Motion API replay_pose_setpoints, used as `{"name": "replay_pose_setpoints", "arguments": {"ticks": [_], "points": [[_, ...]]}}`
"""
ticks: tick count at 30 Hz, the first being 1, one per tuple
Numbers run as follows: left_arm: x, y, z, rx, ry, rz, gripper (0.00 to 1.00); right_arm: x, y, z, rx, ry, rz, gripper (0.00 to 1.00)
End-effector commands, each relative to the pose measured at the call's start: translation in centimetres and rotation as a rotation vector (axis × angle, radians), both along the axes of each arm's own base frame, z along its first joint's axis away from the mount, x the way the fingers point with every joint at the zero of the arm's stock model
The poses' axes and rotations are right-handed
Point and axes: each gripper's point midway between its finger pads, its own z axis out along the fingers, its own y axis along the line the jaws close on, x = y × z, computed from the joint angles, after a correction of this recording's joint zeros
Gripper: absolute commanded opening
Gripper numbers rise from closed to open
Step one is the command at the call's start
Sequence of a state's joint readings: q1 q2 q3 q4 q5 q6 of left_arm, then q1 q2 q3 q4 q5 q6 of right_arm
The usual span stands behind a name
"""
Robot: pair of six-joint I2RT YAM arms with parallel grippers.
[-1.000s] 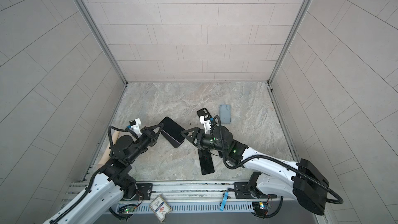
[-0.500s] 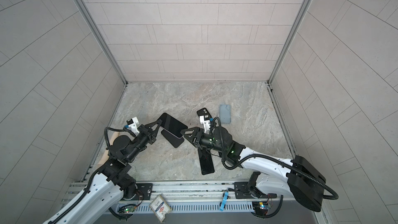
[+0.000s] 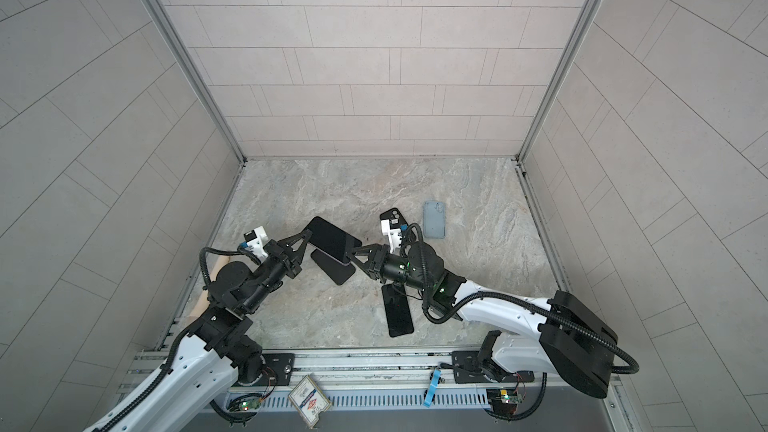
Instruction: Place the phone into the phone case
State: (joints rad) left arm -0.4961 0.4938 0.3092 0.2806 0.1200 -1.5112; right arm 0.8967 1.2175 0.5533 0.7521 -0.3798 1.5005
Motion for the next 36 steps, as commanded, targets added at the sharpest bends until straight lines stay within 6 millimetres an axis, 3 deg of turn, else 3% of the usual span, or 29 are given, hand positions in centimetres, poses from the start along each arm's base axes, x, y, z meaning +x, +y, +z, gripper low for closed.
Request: {"name": "replay_pose_setpoints", "arguments": {"ticks": [1, 19, 20, 21, 24, 27, 29, 31, 32, 34, 36], "points": [[-0.5, -0.1, 2.1, -0.081, -0.056, -0.018, 0.0, 0.0, 0.2, 2.3, 0.043, -0.047, -0.004, 0.25], [-1.0, -0.4, 2.2, -0.111, -0.045, -0.044, 0.0, 0.4, 0.6, 2.9, 0.043, -0.066, -0.007, 0.19], [-1.0, -0.4, 2.2, -0.111, -0.046, -0.042, 0.0, 0.4, 0.6, 2.9, 0.042, -0.066, -0.006, 0.17], [-1.0, -0.4, 2.1, -0.109, -0.044, -0.042, 0.0, 0.5, 0.8, 4.1, 0.062, -0.081, -0.004, 0.13], [-1.0, -0.5, 2.0, -0.102, -0.045, -0.045, 0.0, 0.4, 0.7, 4.2, 0.062, -0.082, -0.007, 0.06], [-1.1, -0.7, 1.8, -0.07, -0.044, -0.056, 0.15, 0.4, 0.2, 4.2, 0.041, -0.087, -0.017, 0.05], [-1.3, -0.9, 1.5, -0.002, -0.029, -0.071, 0.22, 0.6, -0.5, 4.1, 0.026, -0.087, -0.04, 0.05], [-1.7, -0.9, 0.9, 0.156, 0.022, -0.089, 0.39, 1.2, -2.3, 4.7, 0.017, -0.096, -0.089, 0.04], [-2.0, -0.7, 0.4, 0.239, 0.053, -0.097, 0.43, 1.4, -3.2, 3.4, -0.028, -0.083, -0.112, 0.04], [-2.4, -0.1, -0.4, 0.434, 0.106, -0.113, 0.49, 1.8, -6.1, 2.8, -0.139, -0.101, -0.182, 0.03], [-2.3, 0.3, -1.7, 0.587, 0.157, -0.138, 0.5, 1.9, -9.2, 2.4, -0.296, -0.114, -0.259, 0.01]]}}
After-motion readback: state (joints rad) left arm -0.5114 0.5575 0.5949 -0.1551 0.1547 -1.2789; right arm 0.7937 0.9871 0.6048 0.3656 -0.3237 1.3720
